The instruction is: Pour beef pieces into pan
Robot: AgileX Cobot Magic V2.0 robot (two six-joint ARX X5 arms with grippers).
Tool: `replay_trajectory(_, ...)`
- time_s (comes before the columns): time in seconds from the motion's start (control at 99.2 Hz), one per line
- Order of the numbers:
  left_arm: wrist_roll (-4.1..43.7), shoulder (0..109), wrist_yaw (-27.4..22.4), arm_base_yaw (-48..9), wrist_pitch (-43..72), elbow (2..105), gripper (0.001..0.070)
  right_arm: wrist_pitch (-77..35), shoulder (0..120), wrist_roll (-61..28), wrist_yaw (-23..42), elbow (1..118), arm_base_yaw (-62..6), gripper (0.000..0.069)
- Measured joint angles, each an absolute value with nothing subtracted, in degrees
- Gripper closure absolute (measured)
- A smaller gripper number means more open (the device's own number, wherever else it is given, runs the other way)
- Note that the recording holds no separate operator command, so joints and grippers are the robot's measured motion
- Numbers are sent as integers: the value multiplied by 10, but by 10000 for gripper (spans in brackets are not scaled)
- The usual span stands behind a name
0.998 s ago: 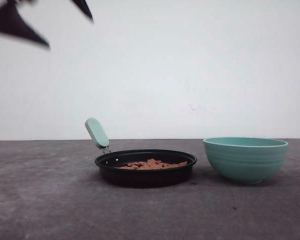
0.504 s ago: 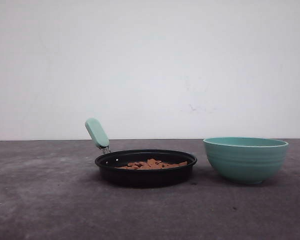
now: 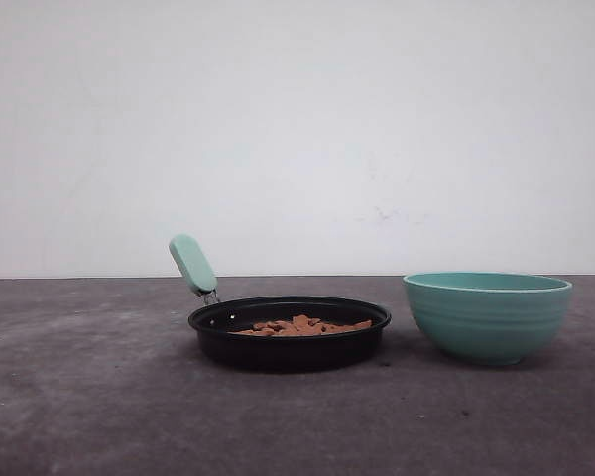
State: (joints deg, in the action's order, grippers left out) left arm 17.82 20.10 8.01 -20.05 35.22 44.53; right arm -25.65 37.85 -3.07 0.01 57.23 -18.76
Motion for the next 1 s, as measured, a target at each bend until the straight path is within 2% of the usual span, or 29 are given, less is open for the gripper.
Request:
replay_trajectory(0.232, 178, 201, 80, -201, 353, 445, 692, -261, 368, -31, 5, 572, -191, 682)
replay_trajectory(0.373, 178, 201, 80, -201, 353, 445, 692, -289, 314, -32, 124, 570, -175, 682)
replay_trajectory(0.464, 178, 201, 80, -201, 353, 445, 692, -286, 267, -32, 163, 544, -157, 682)
replay_trajectory(0.665, 178, 201, 80, -201, 353, 445, 692, -218, 176, -32, 129, 367, -128, 684)
replay_trajectory(0.827, 178, 201, 80, -201, 353, 445, 692, -156, 82, -32, 71, 196, -94, 684)
replay_trajectory(0.998, 178, 201, 80, -201, 353, 445, 692, -140, 5, -32, 31, 59, -77, 684)
